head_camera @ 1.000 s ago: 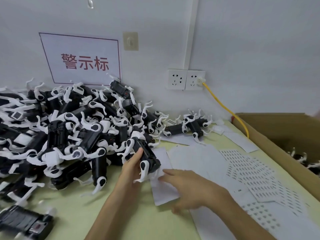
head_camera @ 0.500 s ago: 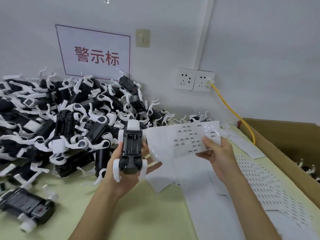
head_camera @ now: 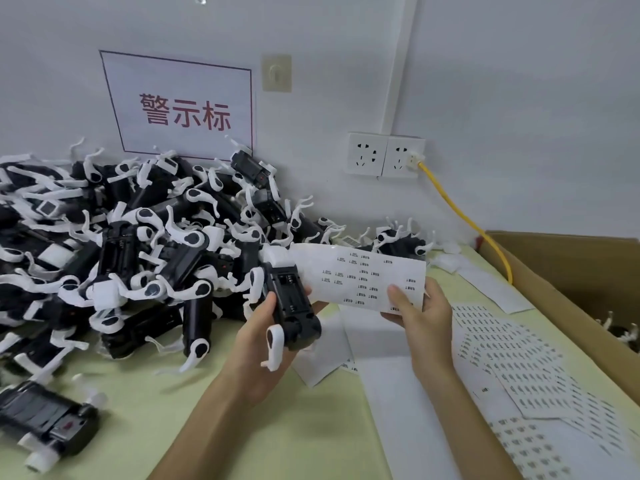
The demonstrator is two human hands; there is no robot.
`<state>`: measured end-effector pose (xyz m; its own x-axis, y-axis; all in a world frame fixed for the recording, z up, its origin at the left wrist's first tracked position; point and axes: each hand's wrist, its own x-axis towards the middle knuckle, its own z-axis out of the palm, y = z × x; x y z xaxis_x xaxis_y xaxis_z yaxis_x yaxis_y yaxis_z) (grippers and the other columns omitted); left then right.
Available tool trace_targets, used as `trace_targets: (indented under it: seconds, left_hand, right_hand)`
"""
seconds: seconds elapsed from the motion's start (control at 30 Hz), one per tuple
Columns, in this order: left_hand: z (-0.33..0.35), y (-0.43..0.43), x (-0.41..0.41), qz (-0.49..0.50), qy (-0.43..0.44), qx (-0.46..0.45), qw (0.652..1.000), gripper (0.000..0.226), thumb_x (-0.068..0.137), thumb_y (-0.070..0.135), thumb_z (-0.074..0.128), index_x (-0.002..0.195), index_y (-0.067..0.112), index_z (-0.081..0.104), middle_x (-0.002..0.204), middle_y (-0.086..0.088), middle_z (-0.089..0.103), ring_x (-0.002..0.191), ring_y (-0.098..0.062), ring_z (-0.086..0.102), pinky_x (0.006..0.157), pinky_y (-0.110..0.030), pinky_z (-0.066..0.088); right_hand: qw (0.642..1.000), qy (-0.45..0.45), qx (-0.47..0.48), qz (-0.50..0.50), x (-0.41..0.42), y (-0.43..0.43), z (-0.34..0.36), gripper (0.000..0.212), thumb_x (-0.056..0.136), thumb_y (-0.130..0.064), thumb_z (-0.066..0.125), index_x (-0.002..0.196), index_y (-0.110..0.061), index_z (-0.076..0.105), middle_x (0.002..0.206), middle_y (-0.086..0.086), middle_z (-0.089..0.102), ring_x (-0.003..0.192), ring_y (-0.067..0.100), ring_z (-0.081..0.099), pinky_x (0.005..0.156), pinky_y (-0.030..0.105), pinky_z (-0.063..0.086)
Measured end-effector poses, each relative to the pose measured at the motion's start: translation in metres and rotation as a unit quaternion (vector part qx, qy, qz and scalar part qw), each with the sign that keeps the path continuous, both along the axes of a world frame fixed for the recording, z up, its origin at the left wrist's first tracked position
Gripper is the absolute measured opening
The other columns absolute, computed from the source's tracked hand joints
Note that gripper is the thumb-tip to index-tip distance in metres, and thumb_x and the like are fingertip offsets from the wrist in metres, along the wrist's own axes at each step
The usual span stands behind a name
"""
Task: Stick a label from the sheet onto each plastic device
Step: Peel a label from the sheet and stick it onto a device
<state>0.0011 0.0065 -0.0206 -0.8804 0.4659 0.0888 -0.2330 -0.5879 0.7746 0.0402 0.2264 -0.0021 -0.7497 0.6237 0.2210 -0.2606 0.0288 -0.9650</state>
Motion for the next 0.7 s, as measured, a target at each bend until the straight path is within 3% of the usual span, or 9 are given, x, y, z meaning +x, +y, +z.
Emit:
trace_targets:
  seconds: [0.1, 0.17, 0.23, 0.3, 0.4, 0.47, 0.57, 0.63, 0.7]
  left_hand:
    - [0.008, 0.005, 0.007, 0.002, -0.013, -0.039, 0.999, 0.037, 0.085, 0.051, 0.059, 0.109, 0.032, 0.08, 0.117, 0.004, 0.075, 0.107, -0.022, 0.071, 0.079, -0.026, 0.058]
    - [0.012, 0.007, 0.011, 0.004, -0.025, -0.041, 0.999, 0.042, 0.082, 0.049, 0.06, 0.111, 0.027, 0.08, 0.116, -0.001, 0.075, 0.105, -0.02, 0.073, 0.077, -0.025, 0.058]
    - [0.012, 0.009, 0.012, 0.004, -0.03, -0.042, 0.999, 0.043, 0.083, 0.047, 0.061, 0.113, 0.022, 0.079, 0.123, -0.009, 0.072, 0.11, -0.023, 0.071, 0.076, -0.025, 0.057]
    - [0.013, 0.01, 0.013, 0.008, -0.032, -0.046, 0.998, 0.043, 0.085, 0.045, 0.058, 0.113, 0.021, 0.079, 0.125, -0.012, 0.07, 0.115, -0.024, 0.069, 0.077, -0.026, 0.058]
    - [0.012, 0.01, 0.014, -0.004, -0.024, -0.049, 0.999, 0.04, 0.083, 0.046, 0.061, 0.111, 0.024, 0.08, 0.116, -0.005, 0.075, 0.109, -0.02, 0.072, 0.077, -0.024, 0.057]
    - [0.012, 0.01, 0.014, -0.008, -0.025, -0.059, 0.998, 0.032, 0.087, 0.041, 0.065, 0.108, 0.024, 0.081, 0.112, -0.001, 0.076, 0.105, -0.016, 0.073, 0.075, -0.022, 0.058]
    - [0.01, 0.01, 0.015, -0.014, -0.017, -0.078, 0.997, 0.033, 0.086, 0.041, 0.067, 0.109, 0.022, 0.081, 0.11, 0.0, 0.077, 0.101, -0.015, 0.074, 0.076, -0.022, 0.058]
    - [0.008, 0.011, 0.016, -0.022, 0.0, -0.091, 0.996, 0.047, 0.075, 0.048, 0.08, 0.111, 0.019, 0.08, 0.113, -0.003, 0.076, 0.103, -0.017, 0.073, 0.079, -0.023, 0.058]
    - [0.006, 0.013, 0.017, -0.041, 0.014, -0.1, 0.994, 0.07, 0.057, 0.056, 0.092, 0.112, 0.016, 0.079, 0.114, -0.01, 0.075, 0.103, -0.02, 0.073, 0.079, -0.025, 0.058]
  right_hand:
    - [0.978, -0.006, 0.17, -0.117, 0.002, -0.009, -0.001, 0.06, 0.08, -0.01, 0.081, 0.13, -0.02, 0.048, 0.125, -0.005, 0.057, 0.115, 0.016, 0.058, 0.088, 0.034, 0.055]
    - [0.935, 0.042, 0.304, -0.18, 0.004, -0.017, -0.002, 0.078, 0.073, -0.006, 0.086, 0.138, -0.009, 0.043, 0.135, 0.003, 0.046, 0.127, 0.021, 0.047, 0.102, 0.044, 0.047]
    - [0.901, 0.062, 0.373, -0.21, 0.006, -0.028, -0.002, 0.092, 0.069, -0.009, 0.089, 0.145, -0.008, 0.037, 0.146, 0.005, 0.039, 0.138, 0.023, 0.038, 0.112, 0.043, 0.034]
    - [0.872, 0.036, 0.424, -0.241, 0.007, -0.036, 0.001, 0.106, 0.065, -0.021, 0.092, 0.15, -0.011, 0.031, 0.156, 0.007, 0.032, 0.144, 0.026, 0.032, 0.113, 0.039, 0.025]
    - [0.836, 0.003, 0.48, -0.266, 0.008, -0.038, 0.002, 0.117, 0.059, -0.033, 0.094, 0.153, -0.013, 0.027, 0.161, 0.011, 0.026, 0.147, 0.03, 0.027, 0.111, 0.053, 0.028]
    - [0.819, -0.006, 0.505, -0.274, 0.01, -0.034, 0.002, 0.109, 0.058, -0.036, 0.094, 0.15, -0.015, 0.037, 0.159, 0.012, 0.029, 0.146, 0.031, 0.027, 0.11, 0.058, 0.029]
    - [0.806, 0.019, 0.527, -0.269, 0.009, -0.028, -0.002, 0.064, 0.062, -0.032, 0.091, 0.121, -0.02, 0.067, 0.138, 0.006, 0.054, 0.131, 0.026, 0.044, 0.104, 0.053, 0.034]
    - [0.844, 0.068, 0.495, -0.197, 0.008, -0.029, -0.006, 0.036, 0.068, -0.017, 0.091, 0.099, -0.019, 0.073, 0.111, -0.003, 0.064, 0.107, 0.019, 0.057, 0.093, 0.047, 0.045]
    - [0.884, 0.101, 0.443, -0.11, 0.007, -0.032, -0.009, 0.024, 0.074, -0.01, 0.087, 0.092, -0.017, 0.072, 0.095, -0.011, 0.064, 0.089, 0.013, 0.063, 0.079, 0.045, 0.053]
